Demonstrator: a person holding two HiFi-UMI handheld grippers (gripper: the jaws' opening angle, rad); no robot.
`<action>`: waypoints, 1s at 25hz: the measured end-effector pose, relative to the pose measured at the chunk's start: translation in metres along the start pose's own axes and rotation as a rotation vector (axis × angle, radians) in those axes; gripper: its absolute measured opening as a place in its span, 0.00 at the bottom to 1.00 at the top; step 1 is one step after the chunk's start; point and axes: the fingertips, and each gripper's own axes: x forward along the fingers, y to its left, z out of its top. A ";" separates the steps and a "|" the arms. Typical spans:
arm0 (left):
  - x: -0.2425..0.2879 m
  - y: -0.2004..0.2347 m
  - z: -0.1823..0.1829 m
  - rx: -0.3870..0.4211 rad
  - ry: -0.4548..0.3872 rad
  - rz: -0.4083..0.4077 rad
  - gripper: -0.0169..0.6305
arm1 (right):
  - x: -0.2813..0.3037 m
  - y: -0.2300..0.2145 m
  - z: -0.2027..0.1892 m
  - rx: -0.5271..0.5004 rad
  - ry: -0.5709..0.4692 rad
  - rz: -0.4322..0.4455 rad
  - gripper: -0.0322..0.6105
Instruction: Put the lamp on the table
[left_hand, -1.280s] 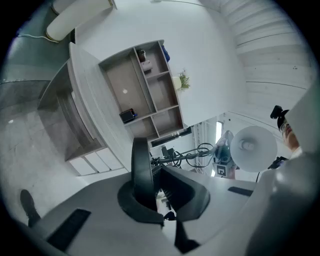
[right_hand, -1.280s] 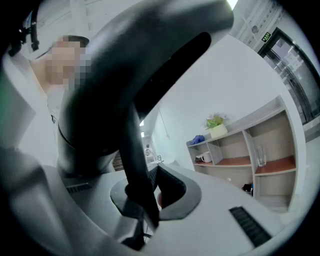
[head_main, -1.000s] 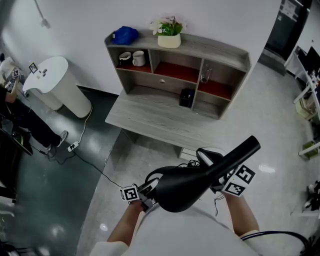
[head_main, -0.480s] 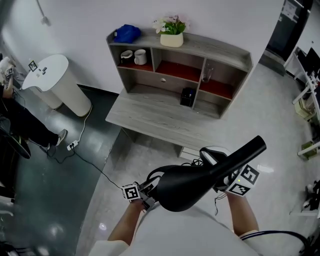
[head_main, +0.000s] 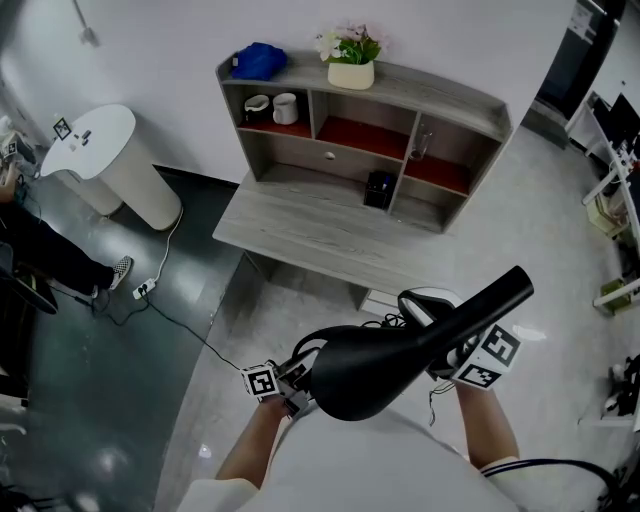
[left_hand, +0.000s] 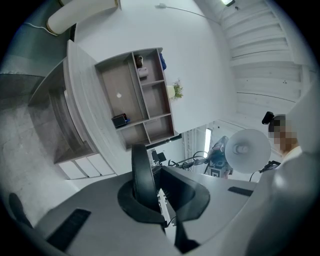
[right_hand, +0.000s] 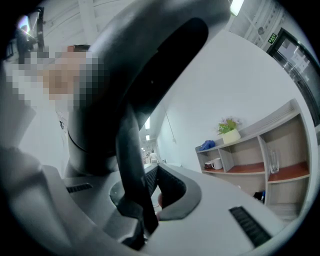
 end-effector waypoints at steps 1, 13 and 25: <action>-0.003 0.001 0.002 0.002 0.002 0.003 0.04 | 0.003 0.001 -0.001 -0.001 -0.001 -0.001 0.08; -0.047 0.010 0.039 0.043 0.020 -0.014 0.04 | 0.057 0.025 -0.012 0.011 -0.036 -0.002 0.08; -0.078 0.025 0.079 0.091 0.009 0.028 0.04 | 0.105 0.021 -0.024 0.047 -0.032 0.023 0.08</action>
